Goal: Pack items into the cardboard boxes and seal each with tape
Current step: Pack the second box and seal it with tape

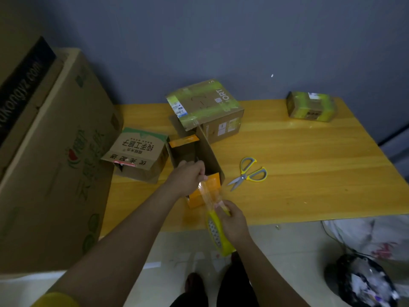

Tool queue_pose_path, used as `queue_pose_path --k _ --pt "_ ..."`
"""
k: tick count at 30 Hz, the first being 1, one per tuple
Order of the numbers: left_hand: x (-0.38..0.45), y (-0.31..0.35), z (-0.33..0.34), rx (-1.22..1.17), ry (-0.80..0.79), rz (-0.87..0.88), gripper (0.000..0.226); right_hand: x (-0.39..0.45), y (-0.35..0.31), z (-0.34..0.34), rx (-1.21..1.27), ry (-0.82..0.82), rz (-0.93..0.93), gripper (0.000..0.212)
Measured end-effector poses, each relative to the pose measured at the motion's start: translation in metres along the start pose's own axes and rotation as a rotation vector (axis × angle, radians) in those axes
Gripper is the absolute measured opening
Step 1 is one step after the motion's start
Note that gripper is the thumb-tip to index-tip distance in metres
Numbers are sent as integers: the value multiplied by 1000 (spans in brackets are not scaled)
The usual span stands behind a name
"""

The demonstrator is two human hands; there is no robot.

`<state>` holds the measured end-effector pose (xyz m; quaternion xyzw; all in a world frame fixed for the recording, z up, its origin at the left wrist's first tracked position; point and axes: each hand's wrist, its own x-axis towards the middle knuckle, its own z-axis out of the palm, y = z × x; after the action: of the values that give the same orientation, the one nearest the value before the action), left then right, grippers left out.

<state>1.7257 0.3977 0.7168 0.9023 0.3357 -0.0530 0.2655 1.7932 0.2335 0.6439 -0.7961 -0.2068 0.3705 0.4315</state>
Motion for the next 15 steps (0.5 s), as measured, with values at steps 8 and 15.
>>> queue_pose_path --k 8,15 --pt "6 2 -3 30 67 -7 18 4 -10 7 21 34 -8 12" --pt "14 2 -4 -184 -65 -64 21 9 -10 9 -9 20 40 40"
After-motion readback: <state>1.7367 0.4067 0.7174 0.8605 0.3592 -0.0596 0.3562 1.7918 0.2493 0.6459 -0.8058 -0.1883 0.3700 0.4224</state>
